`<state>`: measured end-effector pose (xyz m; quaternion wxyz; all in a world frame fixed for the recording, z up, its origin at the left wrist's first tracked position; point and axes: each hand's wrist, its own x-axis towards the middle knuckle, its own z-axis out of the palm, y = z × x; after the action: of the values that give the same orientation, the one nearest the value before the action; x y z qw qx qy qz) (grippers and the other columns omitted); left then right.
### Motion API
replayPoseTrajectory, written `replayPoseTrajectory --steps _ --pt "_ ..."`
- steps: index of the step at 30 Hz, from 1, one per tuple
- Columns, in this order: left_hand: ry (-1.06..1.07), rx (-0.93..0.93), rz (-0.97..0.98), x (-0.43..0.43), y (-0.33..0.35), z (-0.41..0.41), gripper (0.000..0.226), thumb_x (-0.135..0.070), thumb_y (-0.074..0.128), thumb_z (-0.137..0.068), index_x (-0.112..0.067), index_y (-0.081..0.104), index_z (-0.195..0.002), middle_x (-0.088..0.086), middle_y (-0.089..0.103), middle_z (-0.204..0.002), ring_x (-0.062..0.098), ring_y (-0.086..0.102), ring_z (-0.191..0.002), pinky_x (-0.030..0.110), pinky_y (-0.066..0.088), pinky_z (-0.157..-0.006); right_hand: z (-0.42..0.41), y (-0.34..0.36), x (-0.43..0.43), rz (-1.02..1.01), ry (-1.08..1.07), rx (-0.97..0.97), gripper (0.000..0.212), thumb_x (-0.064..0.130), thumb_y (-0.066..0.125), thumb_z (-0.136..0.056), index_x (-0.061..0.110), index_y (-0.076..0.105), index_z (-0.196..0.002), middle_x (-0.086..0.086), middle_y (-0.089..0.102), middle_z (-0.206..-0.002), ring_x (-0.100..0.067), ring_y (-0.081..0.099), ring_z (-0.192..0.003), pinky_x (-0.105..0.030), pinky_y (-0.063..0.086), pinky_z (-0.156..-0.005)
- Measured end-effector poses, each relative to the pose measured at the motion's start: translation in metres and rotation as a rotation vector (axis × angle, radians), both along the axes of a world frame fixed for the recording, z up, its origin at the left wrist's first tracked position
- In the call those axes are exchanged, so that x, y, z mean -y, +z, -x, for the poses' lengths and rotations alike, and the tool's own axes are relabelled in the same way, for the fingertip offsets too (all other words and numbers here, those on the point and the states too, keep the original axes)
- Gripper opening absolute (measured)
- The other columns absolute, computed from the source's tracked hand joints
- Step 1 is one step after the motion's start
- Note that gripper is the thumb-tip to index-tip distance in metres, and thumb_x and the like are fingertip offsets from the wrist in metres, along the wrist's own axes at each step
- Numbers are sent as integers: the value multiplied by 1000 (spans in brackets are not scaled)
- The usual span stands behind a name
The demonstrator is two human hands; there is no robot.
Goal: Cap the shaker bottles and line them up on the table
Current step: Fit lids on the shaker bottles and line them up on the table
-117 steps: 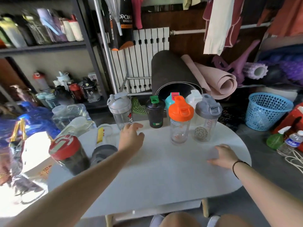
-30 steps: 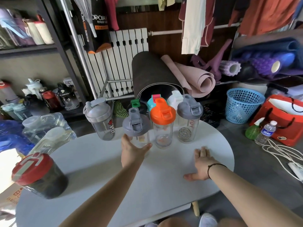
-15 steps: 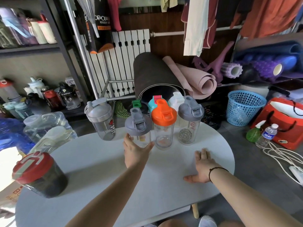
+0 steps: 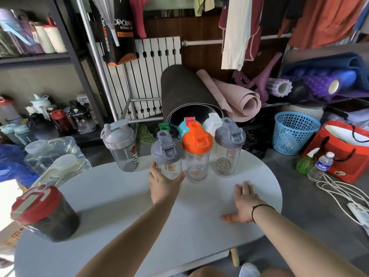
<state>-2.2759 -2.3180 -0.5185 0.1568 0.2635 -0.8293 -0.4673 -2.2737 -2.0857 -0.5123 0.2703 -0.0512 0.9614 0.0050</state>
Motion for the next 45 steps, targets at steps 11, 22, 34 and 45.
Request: replayPoseTrajectory --steps 11,22,34,45 --pt "-83 24 -35 9 -13 -7 110 -32 85 -64 -26 17 -149 11 39 -140 32 46 -126 46 43 -102 9 9 -8 221 -127 -144 105 77 59 -68 9 29 -142 -18 27 -150 -30 28 -140 -43 38 -106" --pt "-172 76 38 32 -31 -3 85 -34 88 -60 -18 50 -134 3 55 -127 21 65 -95 35 52 -87 75 -15 -25 960 -422 -297 95 16 82 -72 24 27 -148 -4 50 -141 -22 49 -129 -26 39 -96" --pt "-142 0 9 29 -36 -2 73 -28 87 -63 -21 53 -128 -1 59 -121 14 60 -85 26 44 -75 86 -24 -19 946 -422 -392 72 22 84 -69 19 50 -133 -4 64 -127 -21 58 -118 -30 44 -98" --pt "-139 77 8 30 -29 -1 76 -34 82 -69 -27 48 -137 2 68 -113 12 55 -87 24 40 -76 83 -24 -11 947 -443 -430 74 23 81 -74 20 45 -139 -5 60 -132 -22 55 -122 -24 38 -92"
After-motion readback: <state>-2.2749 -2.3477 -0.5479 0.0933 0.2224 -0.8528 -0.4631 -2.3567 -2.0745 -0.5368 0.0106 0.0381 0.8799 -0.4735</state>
